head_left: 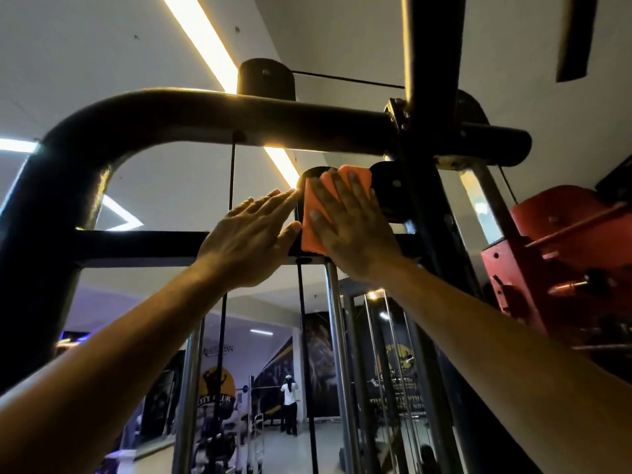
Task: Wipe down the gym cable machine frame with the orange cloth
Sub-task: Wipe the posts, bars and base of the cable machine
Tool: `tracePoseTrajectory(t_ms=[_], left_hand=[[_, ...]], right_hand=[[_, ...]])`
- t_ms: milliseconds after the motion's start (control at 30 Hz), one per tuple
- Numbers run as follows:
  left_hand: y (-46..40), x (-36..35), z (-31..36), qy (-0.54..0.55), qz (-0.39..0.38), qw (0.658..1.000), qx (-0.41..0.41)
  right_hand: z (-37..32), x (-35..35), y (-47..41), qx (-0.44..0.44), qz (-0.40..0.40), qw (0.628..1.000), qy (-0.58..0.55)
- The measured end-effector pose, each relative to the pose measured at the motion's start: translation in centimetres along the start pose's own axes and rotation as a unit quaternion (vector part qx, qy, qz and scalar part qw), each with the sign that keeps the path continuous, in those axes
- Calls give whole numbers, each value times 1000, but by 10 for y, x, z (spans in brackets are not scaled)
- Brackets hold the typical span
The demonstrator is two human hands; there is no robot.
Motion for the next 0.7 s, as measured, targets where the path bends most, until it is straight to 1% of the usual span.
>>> tracePoseTrajectory(t_ms=[67, 100, 133, 200, 233, 267, 333, 367, 433, 500, 600, 633, 700], left_hand=[[3, 1, 2, 0, 3, 1000, 2], [4, 2, 3, 2, 4, 1000, -1], [4, 2, 3, 4, 4, 1000, -5], [5, 4, 2, 7, 6, 1000, -5], [5, 5, 1, 11, 9, 1000, -1], [5, 5, 1, 14, 12, 1000, 4], [6, 5, 1, 14, 17, 1000, 13], [5, 4, 1, 11, 18, 1000, 14], [3, 3, 0, 3, 18, 1000, 13], [3, 3, 0, -3, 14, 1000, 13], [5, 3, 4, 16, 18, 1000, 10], [6, 2, 7, 9, 16, 1000, 1], [8, -5, 15, -14, 2, 1000, -25]], right_hand=[[-5, -4, 22, 10, -23, 1000, -17], [-4, -3, 25, 10, -18, 999, -24], [-3, 6, 22, 12, 10, 999, -28], [-5, 18, 7, 35, 63, 997, 9], [-4, 19, -4, 40, 62, 997, 26], [-4, 20, -15, 38, 57, 997, 28], [-2, 13, -26, 9, 2, 1000, 23], [2, 7, -25, -12, -22, 1000, 12], [2, -6, -7, -12, -42, 999, -3], [-4, -12, 20, 11, -35, 999, -7], [4, -3, 55, -27, -15, 995, -93], [6, 1, 63, -26, -4, 995, -97], [17, 3, 77, -16, -21, 996, -80]])
Point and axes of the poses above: each hand's wrist, its own y-axis away from the middle knuckle, its own x-axis out of the back of the hand, z = x × y, the point moved 9 cm from there along -y, towards the middle knuckle, and after that the axes turned 3 degrees about -z, right-handed, at the moved point
